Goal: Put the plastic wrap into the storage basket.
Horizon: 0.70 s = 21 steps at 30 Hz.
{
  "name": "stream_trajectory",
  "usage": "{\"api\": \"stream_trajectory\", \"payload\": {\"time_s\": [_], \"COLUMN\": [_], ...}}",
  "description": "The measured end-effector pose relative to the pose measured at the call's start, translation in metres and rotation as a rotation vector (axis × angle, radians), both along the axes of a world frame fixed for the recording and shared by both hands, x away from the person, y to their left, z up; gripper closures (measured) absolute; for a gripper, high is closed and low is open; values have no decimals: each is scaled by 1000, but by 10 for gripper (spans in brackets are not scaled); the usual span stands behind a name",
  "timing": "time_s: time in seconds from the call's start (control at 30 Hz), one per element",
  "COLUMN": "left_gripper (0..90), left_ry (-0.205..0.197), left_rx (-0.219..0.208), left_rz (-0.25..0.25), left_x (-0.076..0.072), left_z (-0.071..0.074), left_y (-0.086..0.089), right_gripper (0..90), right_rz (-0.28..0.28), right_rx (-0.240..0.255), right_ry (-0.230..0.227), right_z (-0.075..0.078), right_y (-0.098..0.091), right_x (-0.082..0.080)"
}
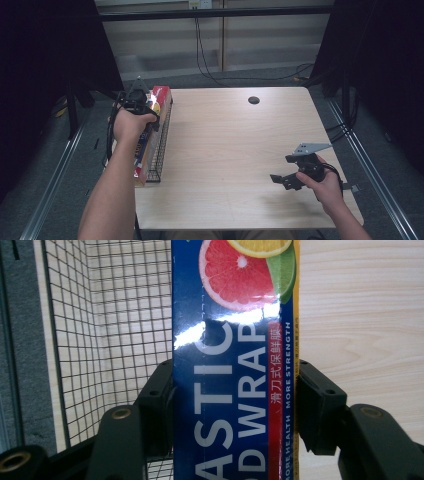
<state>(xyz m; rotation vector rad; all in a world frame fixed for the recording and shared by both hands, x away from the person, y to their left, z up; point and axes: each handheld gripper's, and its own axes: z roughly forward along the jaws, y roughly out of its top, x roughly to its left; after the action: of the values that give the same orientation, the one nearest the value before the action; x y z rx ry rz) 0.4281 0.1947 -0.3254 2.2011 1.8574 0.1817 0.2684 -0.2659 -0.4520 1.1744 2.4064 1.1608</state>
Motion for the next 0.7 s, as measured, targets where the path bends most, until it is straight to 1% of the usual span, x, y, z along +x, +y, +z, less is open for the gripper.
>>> {"api": "stream_trajectory", "payload": {"time_s": [0.03,0.07,0.13,0.17,0.2,0.27,0.3,0.33,0.47,0.5,0.53,0.63,0.67,0.7], "left_gripper": [436,437,437,437,436,437,437,436,436,437,436,436,436,436], "left_ry": [-2,1,11,9,4,8,4,9,3,4,3,-1,1,0], "left_rx": [5,4,-4,-4,3,8,-2,-1,5,-5,5,11,6,10], "left_rz": [2,-1,11,12,11,12,30,24,30,38,31,39,49,47], "left_x": [0,0,-2,-2,-2,-2,-3,-3,-4,-4,-4,-5,-6,-6], "left_z": [0,-1,-2,-2,-3,-3,-3,-3,-1,-1,-1,-2,-3,-4], "left_y": [1,2,4,6,7,9,10,11,15,15,17,19,20,21], "right_gripper": [40,40,40,40,40,40,40,40,40,40,40,40,40,40], "right_rz": [0,0,1,1,0,0,0,0,4,4,5,9,9,10], "right_rx": [0,0,2,2,3,4,3,7,9,10,11,10,8,6], "right_ry": [-1,0,0,1,1,0,0,0,1,1,1,4,4,4], "right_z": [0,0,0,0,0,1,1,0,0,0,0,0,0,0], "right_y": [0,0,0,0,0,1,1,1,2,3,3,4,4,4], "right_x": [0,0,0,0,0,1,1,1,4,4,5,5,5,5]}}
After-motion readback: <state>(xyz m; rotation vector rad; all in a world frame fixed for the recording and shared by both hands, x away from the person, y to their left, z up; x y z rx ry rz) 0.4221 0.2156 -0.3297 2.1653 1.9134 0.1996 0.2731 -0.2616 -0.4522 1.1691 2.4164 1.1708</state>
